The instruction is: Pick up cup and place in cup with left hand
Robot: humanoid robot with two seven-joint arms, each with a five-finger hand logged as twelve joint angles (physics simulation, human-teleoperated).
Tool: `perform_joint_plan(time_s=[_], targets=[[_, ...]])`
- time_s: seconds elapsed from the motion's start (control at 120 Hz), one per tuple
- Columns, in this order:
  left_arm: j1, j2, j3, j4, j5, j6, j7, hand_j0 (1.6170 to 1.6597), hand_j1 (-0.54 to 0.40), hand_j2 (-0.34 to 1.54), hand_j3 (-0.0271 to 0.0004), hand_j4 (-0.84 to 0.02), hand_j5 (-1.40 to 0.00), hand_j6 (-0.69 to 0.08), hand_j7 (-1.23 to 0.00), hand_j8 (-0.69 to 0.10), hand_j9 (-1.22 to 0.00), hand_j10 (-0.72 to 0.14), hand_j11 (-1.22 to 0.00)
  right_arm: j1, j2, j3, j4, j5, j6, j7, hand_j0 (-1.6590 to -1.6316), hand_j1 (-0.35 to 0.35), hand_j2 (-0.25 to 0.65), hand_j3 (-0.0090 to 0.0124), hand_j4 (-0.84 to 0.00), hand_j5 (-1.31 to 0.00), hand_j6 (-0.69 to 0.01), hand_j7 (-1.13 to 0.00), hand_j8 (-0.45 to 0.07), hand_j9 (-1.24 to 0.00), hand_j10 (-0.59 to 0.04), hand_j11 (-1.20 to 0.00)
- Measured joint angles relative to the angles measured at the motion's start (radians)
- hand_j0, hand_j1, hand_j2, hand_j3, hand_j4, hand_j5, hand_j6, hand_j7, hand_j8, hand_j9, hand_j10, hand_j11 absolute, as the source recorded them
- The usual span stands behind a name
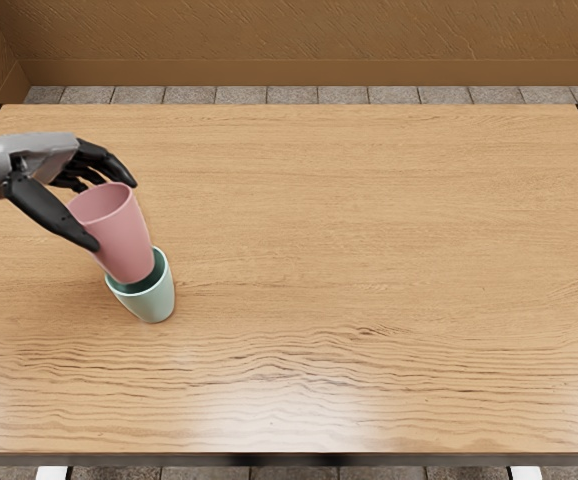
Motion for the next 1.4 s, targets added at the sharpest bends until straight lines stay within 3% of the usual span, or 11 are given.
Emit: perform_joint_plan(time_s=[0.142, 0.367, 0.692, 0.983, 1.05, 1.183, 1.4], targets=[[0.002, 0.000, 0.000, 0.000, -0.002, 0.000, -0.001, 1.6555, -0.057, 0.05, 0.0000, -0.497, -0.58, -0.348, -0.58, -0.359, -0.57, -0.437, -0.58, 0.000, 0.000, 0.000, 0.000, 0.000, 0.000, 0.000, -1.6581, -0.331, -0.003, 0.0000, -0.015, -0.02, -0.015, -0.02, -0.015, -0.02, -0.015, -0.02], [0.002, -0.001, -0.001, 0.000, -0.007, 0.000, -0.002, 1.6572, 0.009, 0.05, 0.0000, -0.341, -0.42, -0.292, -0.42, -0.301, -0.42, -0.321, -0.42, 0.000, 0.000, 0.000, 0.000, 0.000, 0.000, 0.000, -1.6581, -0.331, -0.003, 0.0000, -0.015, -0.02, -0.015, -0.02, -0.015, -0.02, -0.015, -0.02], [0.002, -0.020, -0.007, -0.001, -0.011, -0.009, -0.003, 1.6578, 0.062, 0.05, 0.0000, -0.258, -0.32, -0.249, -0.32, -0.250, -0.32, -0.254, -0.32, 0.000, 0.000, 0.000, 0.000, 0.000, 0.000, 0.000, -1.6581, -0.331, -0.003, 0.0000, -0.015, -0.02, -0.015, -0.02, -0.015, -0.02, -0.015, -0.02], [0.000, -0.043, -0.060, 0.001, -0.014, -0.038, -0.003, 1.6580, 0.255, 0.02, 0.0000, -0.089, -0.11, -0.088, -0.11, -0.088, -0.11, -0.088, -0.11, 0.000, 0.000, 0.000, 0.000, 0.000, 0.000, 0.000, -1.6581, -0.331, -0.003, 0.0000, -0.015, -0.02, -0.015, -0.02, -0.015, -0.02, -0.015, -0.02], [0.000, -0.040, -0.086, 0.010, -0.044, -0.086, -0.003, 1.6580, 0.278, 0.01, 0.0000, -0.069, -0.08, -0.069, -0.08, -0.069, -0.08, -0.068, -0.08, 0.000, 0.000, 0.000, 0.000, 0.000, 0.000, 0.000, -1.6581, -0.331, -0.003, 0.0000, -0.015, -0.02, -0.015, -0.02, -0.015, -0.02, -0.015, -0.02], [0.006, -0.038, -0.125, 0.075, -0.286, -0.242, -0.002, 1.6580, 0.306, 0.01, 0.0000, -0.044, -0.05, -0.044, -0.05, -0.044, -0.05, -0.043, -0.05, 0.000, 0.000, 0.000, 0.000, 0.000, 0.000, 0.000, -1.6581, -0.331, -0.003, 0.0000, -0.015, -0.02, -0.015, -0.02, -0.015, -0.02, -0.015, -0.02], [0.048, -0.031, -0.145, 0.163, -0.395, -0.298, 0.002, 1.6580, 0.327, 0.00, 0.0000, -0.023, -0.03, -0.023, -0.03, -0.023, -0.03, -0.023, -0.03, 0.000, 0.000, 0.000, 0.000, 0.000, 0.000, 0.000, -1.6581, -0.331, -0.003, 0.0000, -0.015, -0.02, -0.015, -0.02, -0.015, -0.02, -0.015, -0.02]])
